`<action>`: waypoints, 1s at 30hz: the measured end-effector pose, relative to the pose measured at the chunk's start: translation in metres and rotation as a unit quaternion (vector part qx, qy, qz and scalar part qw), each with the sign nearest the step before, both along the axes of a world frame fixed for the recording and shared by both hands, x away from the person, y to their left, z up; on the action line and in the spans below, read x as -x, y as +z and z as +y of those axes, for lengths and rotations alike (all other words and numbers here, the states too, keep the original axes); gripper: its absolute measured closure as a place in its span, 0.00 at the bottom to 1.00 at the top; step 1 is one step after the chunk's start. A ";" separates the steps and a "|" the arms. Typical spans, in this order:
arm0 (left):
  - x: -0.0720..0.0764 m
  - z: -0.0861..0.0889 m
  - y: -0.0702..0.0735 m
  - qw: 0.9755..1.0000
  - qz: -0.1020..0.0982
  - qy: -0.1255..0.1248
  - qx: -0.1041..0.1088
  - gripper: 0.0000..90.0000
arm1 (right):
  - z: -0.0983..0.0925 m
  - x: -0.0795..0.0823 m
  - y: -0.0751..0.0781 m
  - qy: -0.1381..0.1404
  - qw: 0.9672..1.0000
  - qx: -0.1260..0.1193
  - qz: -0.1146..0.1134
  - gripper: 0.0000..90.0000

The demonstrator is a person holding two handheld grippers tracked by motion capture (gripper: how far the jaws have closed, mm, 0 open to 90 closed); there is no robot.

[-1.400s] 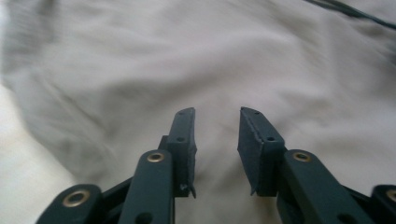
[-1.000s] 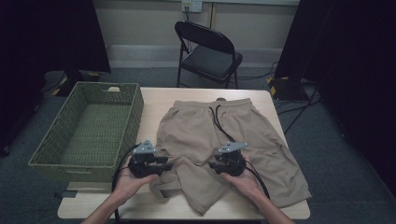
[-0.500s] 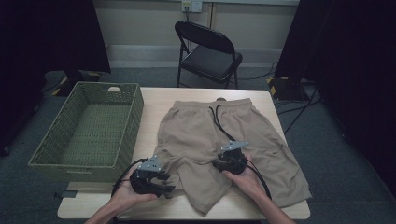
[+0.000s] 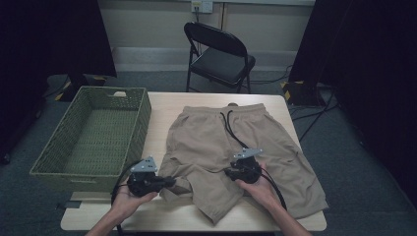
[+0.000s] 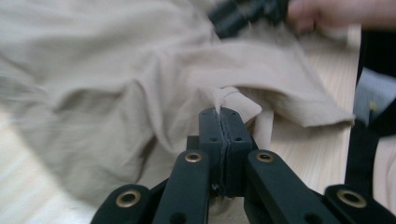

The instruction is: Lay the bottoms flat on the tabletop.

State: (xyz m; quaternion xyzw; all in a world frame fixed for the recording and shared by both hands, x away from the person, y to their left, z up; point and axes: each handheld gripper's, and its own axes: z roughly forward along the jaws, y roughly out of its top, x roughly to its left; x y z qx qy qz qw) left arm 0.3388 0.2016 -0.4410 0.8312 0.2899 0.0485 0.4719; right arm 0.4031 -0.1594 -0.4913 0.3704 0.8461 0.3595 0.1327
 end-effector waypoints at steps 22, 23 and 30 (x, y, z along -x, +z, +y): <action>-0.024 0.012 0.016 0.995 -0.014 0.088 0.048 0.99 | 0.020 0.077 0.030 0.139 0.986 -0.096 0.004 0.63; -0.025 0.011 0.015 0.995 -0.012 0.089 0.048 0.99 | 0.025 0.079 0.025 0.151 0.984 -0.092 0.016 0.63; -0.027 0.005 0.016 0.994 -0.014 0.102 0.045 0.99 | 0.065 0.089 0.008 0.205 0.976 -0.072 0.028 0.44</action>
